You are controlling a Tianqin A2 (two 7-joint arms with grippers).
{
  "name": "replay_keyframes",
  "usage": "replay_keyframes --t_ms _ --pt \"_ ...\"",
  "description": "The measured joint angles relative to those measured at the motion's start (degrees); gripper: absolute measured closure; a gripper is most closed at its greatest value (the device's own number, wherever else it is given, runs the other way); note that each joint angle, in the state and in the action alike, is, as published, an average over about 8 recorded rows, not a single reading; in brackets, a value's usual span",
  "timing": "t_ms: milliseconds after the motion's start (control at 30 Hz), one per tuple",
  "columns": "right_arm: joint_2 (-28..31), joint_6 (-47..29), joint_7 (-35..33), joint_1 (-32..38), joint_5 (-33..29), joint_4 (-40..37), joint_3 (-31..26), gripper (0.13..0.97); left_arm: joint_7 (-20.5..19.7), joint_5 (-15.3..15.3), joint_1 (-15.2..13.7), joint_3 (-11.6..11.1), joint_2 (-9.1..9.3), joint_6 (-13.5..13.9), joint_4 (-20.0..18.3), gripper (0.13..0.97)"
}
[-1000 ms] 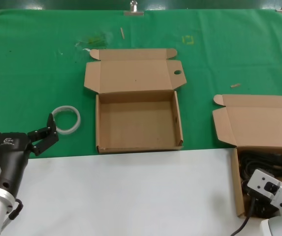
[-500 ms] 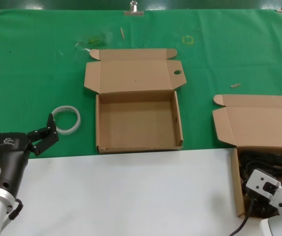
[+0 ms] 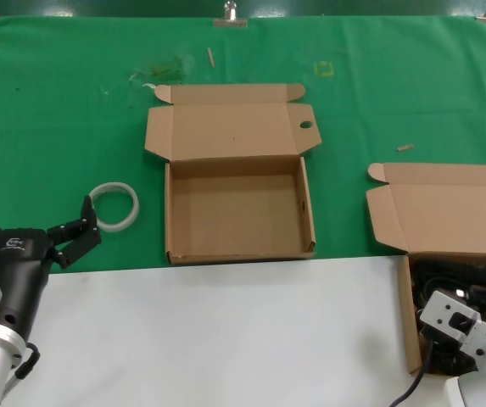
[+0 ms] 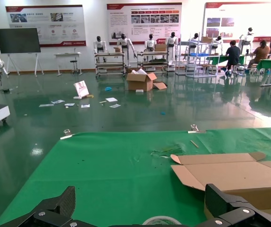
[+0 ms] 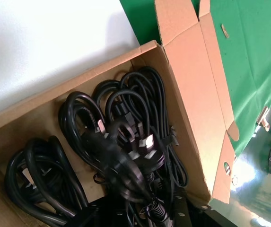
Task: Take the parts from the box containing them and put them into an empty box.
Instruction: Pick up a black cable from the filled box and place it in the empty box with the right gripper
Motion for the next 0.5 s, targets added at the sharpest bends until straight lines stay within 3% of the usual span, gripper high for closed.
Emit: replay_keyframes --t_ms 300,500 --pt "0.0 0.8 0.3 0.2 -0.3 1.1 -0.6 0.859 0.0 0.0 0.0 0.0 0.00 0.0 0.0 0.132" --pt "0.0 2.5 0.2 0.6 -1.1 4.5 -1.5 0.880 0.0 0.0 0.0 0.0 0.00 0.0 0.0 0.132"
